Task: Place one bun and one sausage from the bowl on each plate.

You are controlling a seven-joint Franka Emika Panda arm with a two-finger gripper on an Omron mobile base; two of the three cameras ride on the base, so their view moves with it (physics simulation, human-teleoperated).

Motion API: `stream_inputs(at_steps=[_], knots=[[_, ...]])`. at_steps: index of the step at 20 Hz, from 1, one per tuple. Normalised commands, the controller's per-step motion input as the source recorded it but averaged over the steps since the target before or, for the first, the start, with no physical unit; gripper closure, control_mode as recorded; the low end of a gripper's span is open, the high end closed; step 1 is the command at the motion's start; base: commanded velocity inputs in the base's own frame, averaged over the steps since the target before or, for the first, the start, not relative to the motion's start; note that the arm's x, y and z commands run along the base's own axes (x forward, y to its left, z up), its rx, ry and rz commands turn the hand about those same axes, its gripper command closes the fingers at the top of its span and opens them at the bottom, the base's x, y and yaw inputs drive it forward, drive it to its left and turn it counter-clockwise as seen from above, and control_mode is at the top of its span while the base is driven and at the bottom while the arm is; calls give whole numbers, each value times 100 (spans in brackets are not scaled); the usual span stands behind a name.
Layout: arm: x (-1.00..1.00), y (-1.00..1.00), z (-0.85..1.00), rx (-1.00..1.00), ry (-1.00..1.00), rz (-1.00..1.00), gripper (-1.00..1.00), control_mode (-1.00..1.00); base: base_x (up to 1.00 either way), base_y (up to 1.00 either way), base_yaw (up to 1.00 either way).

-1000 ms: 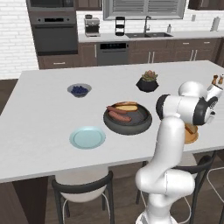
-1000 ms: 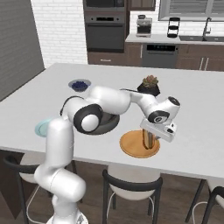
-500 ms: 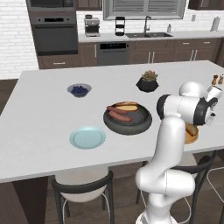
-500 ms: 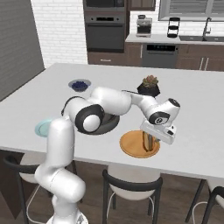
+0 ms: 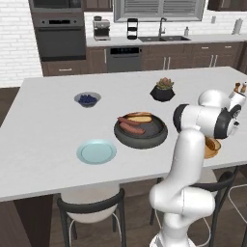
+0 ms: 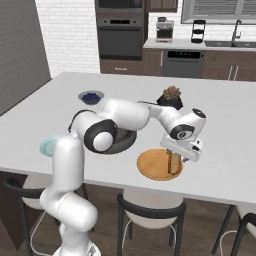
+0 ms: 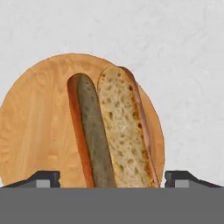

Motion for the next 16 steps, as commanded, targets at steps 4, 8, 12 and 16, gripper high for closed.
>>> stream_inputs(at_steps=[4,8,12,16], knots=[[-13,34,84,-28,-9,0,-100,-100,0,0,0],[-8,88,51,-14,-19,0,-100,-100,0,0,0],[22,100,70,-15,-15,12,-100,-100,0,0,0],[52,100,64,-8,-4,20,-100,-100,0,0,0]])
